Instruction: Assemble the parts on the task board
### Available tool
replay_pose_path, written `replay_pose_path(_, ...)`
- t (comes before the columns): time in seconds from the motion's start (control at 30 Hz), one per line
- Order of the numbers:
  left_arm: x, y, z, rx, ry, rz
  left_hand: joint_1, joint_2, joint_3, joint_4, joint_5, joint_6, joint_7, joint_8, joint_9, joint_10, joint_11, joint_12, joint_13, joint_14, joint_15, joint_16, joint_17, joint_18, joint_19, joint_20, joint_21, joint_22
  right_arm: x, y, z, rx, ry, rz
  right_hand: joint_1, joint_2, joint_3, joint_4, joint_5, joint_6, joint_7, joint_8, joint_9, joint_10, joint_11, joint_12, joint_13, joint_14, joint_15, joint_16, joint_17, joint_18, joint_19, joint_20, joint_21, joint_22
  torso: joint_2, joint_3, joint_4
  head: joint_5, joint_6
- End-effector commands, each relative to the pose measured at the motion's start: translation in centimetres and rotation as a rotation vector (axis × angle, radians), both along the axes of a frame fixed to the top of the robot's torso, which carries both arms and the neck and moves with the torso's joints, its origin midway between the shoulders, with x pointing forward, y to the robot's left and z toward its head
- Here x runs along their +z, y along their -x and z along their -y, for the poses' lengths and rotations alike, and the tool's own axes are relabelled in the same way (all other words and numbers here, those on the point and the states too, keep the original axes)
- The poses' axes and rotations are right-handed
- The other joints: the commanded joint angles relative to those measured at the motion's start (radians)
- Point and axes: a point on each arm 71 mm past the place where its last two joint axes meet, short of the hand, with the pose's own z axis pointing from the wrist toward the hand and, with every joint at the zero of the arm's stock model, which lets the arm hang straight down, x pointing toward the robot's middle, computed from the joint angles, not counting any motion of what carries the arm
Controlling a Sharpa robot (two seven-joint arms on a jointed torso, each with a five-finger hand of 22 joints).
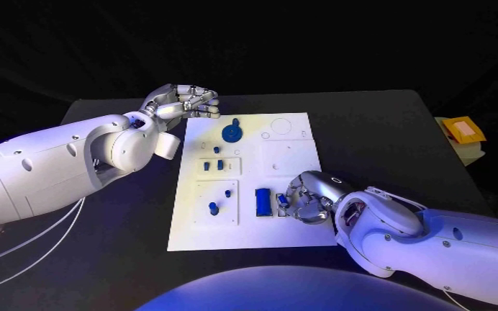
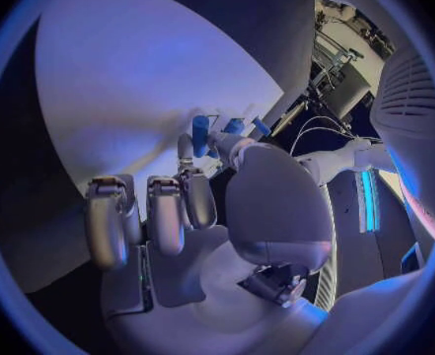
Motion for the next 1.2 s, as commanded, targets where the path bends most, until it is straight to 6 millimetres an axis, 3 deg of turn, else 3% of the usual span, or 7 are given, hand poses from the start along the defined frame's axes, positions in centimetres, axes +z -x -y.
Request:
replay_pose_path(0.03, 0.12, 0.06, 0.23, -0.016, 0.009, 0.007, -0.004, 0.005, 0.007, -0.001, 0.001, -0.007, -0.002, -0.002, 0.001, -0.004, -0.001, -0.005, 0.001, 0.004, 0.005, -0.006, 0.001, 0.003, 0.006, 0.001, -0.004, -0.001, -0.26, 0.11, -0.05, 0.006, 0.027, -0.016, -0.011, 0.001, -0.013, 0.005, 0.007, 0.039, -0.036, -0.005, -0.002, 0.022, -0.007, 0.004, 0.112, 0.088, -0.004, 0.005, 0.186, -0.009, 0.08, -0.007, 0.003, 0.246, 0.001, 0.0002, 0.0008, -0.002, 0.001)
replay_pose_path(0.63, 0.13, 0.09, 0.27, -0.019, 0.009, 0.006, -0.004, 0.004, 0.008, -0.002, 0.001, -0.007, -0.001, -0.002, 0.002, -0.005, 0.0, -0.005, 0.001, 0.004, 0.005, -0.007, 0.002, 0.003, 0.007, 0.001, -0.005, -0.001, -0.3, -0.1, -0.21, 0.007, 0.018, -0.002, -0.043, -0.008, -0.101, 0.062, 0.031, 0.047, -0.037, -0.004, -0.004, 0.022, -0.008, 0.003, 0.115, 0.087, -0.006, 0.003, 0.182, -0.008, 0.077, -0.009, -0.003, 0.244, 0.0, 0.0011, -0.0001, 0.002, 0.0)
replay_pose_path(0.67, 0.13, 0.09, 0.25, -0.019, 0.009, 0.006, -0.004, 0.004, 0.008, -0.002, 0.001, -0.007, -0.001, -0.002, 0.002, -0.005, 0.0, -0.005, 0.001, 0.004, 0.005, -0.007, 0.002, 0.003, 0.007, 0.001, -0.005, -0.001, -0.3, -0.13, -0.21, 0.006, 0.017, -0.001, -0.069, -0.013, -0.133, 0.063, 0.068, 0.047, -0.036, -0.006, -0.006, 0.02, -0.007, 0.0, 0.114, 0.087, -0.005, 0.002, 0.18, -0.008, 0.076, -0.008, -0.005, 0.244, 0.0, 0.001, -0.0003, 0.002, 0.0)
replay_pose_path(0.7, 0.13, 0.09, 0.25, -0.019, 0.009, 0.006, -0.004, 0.004, 0.008, -0.002, 0.001, -0.007, -0.001, -0.002, 0.002, -0.005, 0.0, -0.005, 0.001, 0.004, 0.005, -0.007, 0.002, 0.003, 0.007, 0.001, -0.005, -0.001, -0.3, -0.14, -0.2, 0.006, 0.017, 0.0, -0.081, -0.015, -0.148, 0.064, 0.076, 0.047, -0.036, -0.007, -0.007, 0.02, -0.006, -0.001, 0.114, 0.087, -0.005, 0.002, 0.18, -0.007, 0.076, -0.008, -0.005, 0.244, 0.0, 0.0009, -0.0005, 0.002, 0.0)
replay_pose_path(0.9, 0.12, 0.09, 0.22, -0.019, 0.008, 0.006, -0.004, 0.004, 0.008, -0.002, 0.001, -0.007, -0.001, -0.002, 0.002, -0.005, 0.0, -0.005, 0.001, 0.004, 0.005, -0.007, 0.002, 0.003, 0.007, 0.001, -0.005, -0.001, -0.27, -0.21, -0.23, 0.004, 0.012, 0.005, -0.134, -0.004, -0.215, 0.067, 0.016, 0.048, -0.037, -0.011, -0.011, 0.019, -0.007, -0.006, 0.113, 0.087, -0.005, 0.001, 0.178, -0.007, 0.075, -0.008, -0.007, 0.243, 0.001, 0.0008, -0.0002, 0.002, 0.0)
replay_pose_path(1.2, 0.11, 0.09, 0.16, -0.018, 0.007, 0.005, -0.004, 0.004, 0.008, -0.002, 0.001, -0.007, -0.001, -0.002, 0.002, -0.005, 0.0, -0.005, 0.001, 0.004, 0.005, -0.007, 0.002, 0.003, 0.007, 0.001, -0.005, -0.001, -0.23, -0.22, -0.07, 0.001, 0.012, 0.008, -0.16, 0.008, -0.234, 0.067, 0.009, 0.049, -0.038, -0.011, -0.012, 0.018, -0.008, -0.007, 0.113, 0.087, -0.005, 0.001, 0.178, -0.007, 0.075, -0.008, -0.009, 0.243, 0.0, 0.0008, 0.0, 0.002, 0.0)
